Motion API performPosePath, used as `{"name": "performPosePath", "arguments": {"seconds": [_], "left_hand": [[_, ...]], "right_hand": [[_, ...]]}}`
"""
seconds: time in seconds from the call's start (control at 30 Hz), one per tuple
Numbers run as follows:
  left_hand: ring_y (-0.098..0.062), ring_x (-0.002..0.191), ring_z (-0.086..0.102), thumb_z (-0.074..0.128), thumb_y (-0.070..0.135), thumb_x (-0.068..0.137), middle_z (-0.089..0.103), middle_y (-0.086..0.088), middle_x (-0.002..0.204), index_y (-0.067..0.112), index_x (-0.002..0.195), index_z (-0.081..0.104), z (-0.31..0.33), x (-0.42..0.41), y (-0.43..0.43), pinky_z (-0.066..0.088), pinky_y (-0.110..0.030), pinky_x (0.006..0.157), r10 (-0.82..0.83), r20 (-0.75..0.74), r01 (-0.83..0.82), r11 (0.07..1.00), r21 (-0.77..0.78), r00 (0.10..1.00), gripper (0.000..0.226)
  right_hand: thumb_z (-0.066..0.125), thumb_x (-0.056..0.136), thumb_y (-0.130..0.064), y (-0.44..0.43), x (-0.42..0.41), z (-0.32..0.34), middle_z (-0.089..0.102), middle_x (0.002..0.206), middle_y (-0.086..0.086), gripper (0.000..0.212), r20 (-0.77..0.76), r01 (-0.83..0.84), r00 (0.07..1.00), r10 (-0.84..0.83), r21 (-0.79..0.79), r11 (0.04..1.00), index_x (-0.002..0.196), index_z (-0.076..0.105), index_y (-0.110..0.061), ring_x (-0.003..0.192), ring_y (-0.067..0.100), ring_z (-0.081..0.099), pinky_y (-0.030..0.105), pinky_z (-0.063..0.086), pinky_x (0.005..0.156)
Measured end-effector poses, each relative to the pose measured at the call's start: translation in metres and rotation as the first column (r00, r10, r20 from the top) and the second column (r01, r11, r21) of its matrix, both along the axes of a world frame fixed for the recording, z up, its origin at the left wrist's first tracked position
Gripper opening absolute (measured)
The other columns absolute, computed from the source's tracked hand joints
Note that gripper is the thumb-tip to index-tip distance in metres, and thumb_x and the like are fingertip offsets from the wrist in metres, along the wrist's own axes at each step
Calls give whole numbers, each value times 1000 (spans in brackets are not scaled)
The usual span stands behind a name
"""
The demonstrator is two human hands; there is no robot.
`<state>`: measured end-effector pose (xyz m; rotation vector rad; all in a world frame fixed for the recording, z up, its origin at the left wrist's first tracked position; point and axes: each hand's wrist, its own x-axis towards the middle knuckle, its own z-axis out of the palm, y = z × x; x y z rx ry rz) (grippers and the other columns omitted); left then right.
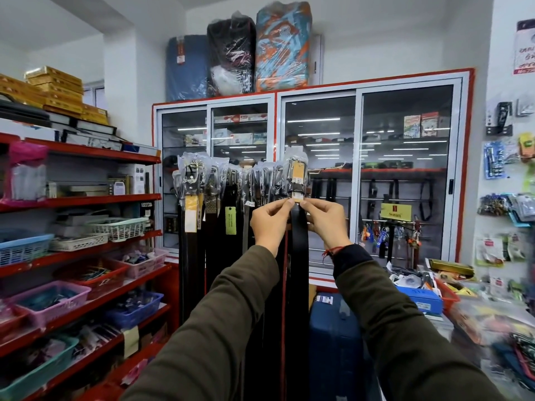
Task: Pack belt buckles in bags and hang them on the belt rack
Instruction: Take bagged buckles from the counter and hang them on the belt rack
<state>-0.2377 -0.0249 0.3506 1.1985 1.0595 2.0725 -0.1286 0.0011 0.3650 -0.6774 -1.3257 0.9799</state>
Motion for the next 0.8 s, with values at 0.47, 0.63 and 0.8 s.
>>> {"name": "performPosePath", "arguments": {"seconds": [0.47,0.63,0.8], "left_hand": [[-18,104,68,65,25,96,70,-6,123,12,134,63,-13,-17,1,55,-41,101,356,-585,-339,930,144,729,40],[-21,157,21,49,31,103,10,-1,172,20,162,11,-10,-35,9,32,-37,124,527,-803,-365,831,420,279,72],[-22,160,-6,42,28,101,-7,1,172,21,163,0,-1,-55,27,12,-47,129,507,-858,-330,799,503,-83,75]], "right_hand": [[40,102,-26,15,2,-33,19,162,-5,59,273,305,700,-659,721,622,158,18,-24,143,17,39,30,48,103],[40,104,-25,30,1,-33,1,169,-3,64,353,183,595,-722,815,549,160,9,-22,158,22,-1,42,18,127],[40,105,-30,49,0,-28,2,170,-1,65,425,132,560,-711,801,584,160,8,-17,158,23,-3,44,16,127]]}}
